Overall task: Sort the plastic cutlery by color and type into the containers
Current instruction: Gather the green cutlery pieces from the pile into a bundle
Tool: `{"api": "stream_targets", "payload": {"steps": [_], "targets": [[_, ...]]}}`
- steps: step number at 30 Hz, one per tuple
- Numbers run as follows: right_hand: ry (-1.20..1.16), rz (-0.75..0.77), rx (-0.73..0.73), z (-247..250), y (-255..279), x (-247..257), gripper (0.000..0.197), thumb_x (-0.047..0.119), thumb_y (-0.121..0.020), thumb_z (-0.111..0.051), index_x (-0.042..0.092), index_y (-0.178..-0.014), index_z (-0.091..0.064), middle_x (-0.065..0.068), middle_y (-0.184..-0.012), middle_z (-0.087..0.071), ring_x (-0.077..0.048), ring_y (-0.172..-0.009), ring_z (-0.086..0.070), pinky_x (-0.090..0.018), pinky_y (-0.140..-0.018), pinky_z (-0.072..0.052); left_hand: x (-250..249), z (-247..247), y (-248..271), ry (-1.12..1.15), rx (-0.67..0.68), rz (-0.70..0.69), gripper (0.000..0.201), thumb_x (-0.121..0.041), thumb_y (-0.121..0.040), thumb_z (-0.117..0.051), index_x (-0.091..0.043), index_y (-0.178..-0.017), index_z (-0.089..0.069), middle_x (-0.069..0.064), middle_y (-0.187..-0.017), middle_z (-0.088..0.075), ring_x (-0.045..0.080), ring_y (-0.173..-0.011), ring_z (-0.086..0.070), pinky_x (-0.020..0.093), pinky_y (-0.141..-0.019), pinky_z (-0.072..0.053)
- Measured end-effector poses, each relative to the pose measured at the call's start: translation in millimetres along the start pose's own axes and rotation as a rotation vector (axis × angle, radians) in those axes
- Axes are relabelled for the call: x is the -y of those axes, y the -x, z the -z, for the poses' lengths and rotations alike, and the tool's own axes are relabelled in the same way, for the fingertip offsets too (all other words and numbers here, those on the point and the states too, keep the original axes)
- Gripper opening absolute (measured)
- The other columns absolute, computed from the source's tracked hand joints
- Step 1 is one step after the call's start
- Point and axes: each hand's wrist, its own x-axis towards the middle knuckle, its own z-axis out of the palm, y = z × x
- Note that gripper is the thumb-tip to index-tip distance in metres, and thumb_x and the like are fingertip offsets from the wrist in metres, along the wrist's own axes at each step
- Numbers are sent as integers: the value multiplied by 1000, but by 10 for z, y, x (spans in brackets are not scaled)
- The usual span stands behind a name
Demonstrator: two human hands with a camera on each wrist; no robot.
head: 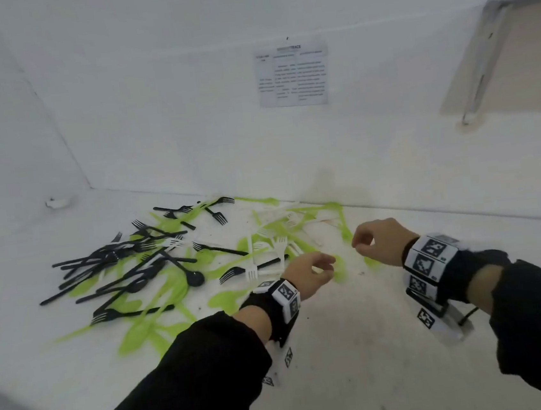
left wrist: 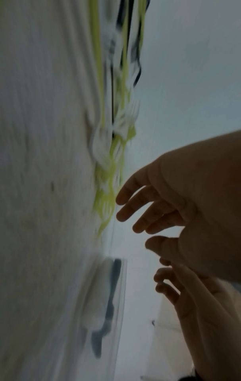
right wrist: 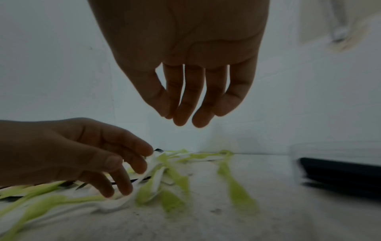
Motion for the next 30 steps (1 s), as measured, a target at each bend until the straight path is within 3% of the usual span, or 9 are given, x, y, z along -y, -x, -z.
{"api": "stream_targets", "payload": {"steps": [4, 9, 13, 16, 18, 22, 25, 28, 30], "targets": [[6, 0, 107, -307, -267, 490, 20, 19, -89, -52, 14, -102, -67, -4, -110, -64, -19, -105, -58, -25, -87, -44, 431, 714, 186, -107, -141, 86, 23, -9, -90, -55, -8, -111, -66, 6, -110, -67, 19, -100, -61, 13, -75, -41], [-3, 12, 165, -659, -564, 1096, 26, 16, -92, -48, 13, -111, -64, -5, -121, -61, -22, -114, -54, -25, -91, -41, 1136, 1617, 402, -348, -288, 328, 23, -10, -91, -48, -12, -108, -63, 6, -115, -63, 22, -107, -57, 20, -83, -41], [-45, 91, 199, -955, -850, 1575, 31, 11, -94, -43, 12, -121, -60, -6, -129, -58, -21, -121, -50, -22, -96, -37, 1621, 2106, 473, -635, -138, 548, 31, -25, -92, -45, -18, -121, -53, 6, -128, -54, 24, -118, -51, 37, -99, -44], [38, 120, 268, -1212, -1108, 1844, 39, 9, -96, -38, 15, -133, -51, -7, -141, -45, -24, -130, -41, -29, -105, -35, 1870, 2140, 429, -757, 34, 645, 60, -47, -90, -47, -16, -139, -37, 11, -141, -42, 29, -128, -43, 40, -103, -40], [119, 141, 297, -1366, -1267, 1954, 43, 10, -97, -36, 19, -138, -45, -6, -145, -38, -25, -133, -37, -34, -107, -36, 1984, 2092, 378, -748, 53, 650, 67, -51, -88, -49, -13, -142, -33, 13, -143, -37, 31, -130, -40, 39, -104, -39], [209, 199, 299, -1573, -1500, 2154, 50, 13, -98, -34, 22, -147, -25, -2, -152, -26, -27, -136, -28, -37, -111, -30, 2050, 2162, 292, -661, 11, 546, 45, -32, -92, -51, -11, -131, -43, 12, -133, -49, 28, -122, -48, 36, -99, -43], [236, 189, 281, -1677, -1647, 2300, 55, 20, -99, -36, 25, -149, -16, -3, -152, -26, -30, -134, -30, -38, -106, -34, 2053, 2233, 297, -569, -70, 492, 31, -24, -92, -52, -13, -120, -44, 11, -125, -50, 28, -113, -52, 35, -92, -45], [272, 140, 289, -1758, -1766, 2397, 49, 22, -97, -40, 20, -144, -28, -10, -144, -34, -33, -127, -38, -41, -102, -37, 2084, 2253, 338, -539, -85, 476, 25, -24, -93, -52, -12, -114, -46, 12, -121, -52, 27, -107, -55, 34, -88, -44], [278, 124, 292, -1762, -1817, 2431, 38, 21, -93, -46, 16, -131, -41, -13, -133, -42, -33, -118, -45, -40, -97, -40, 2093, 2285, 357, -522, -99, 456, 26, -29, -94, -50, -11, -113, -48, 10, -119, -53, 26, -105, -55, 32, -85, -43]]}}
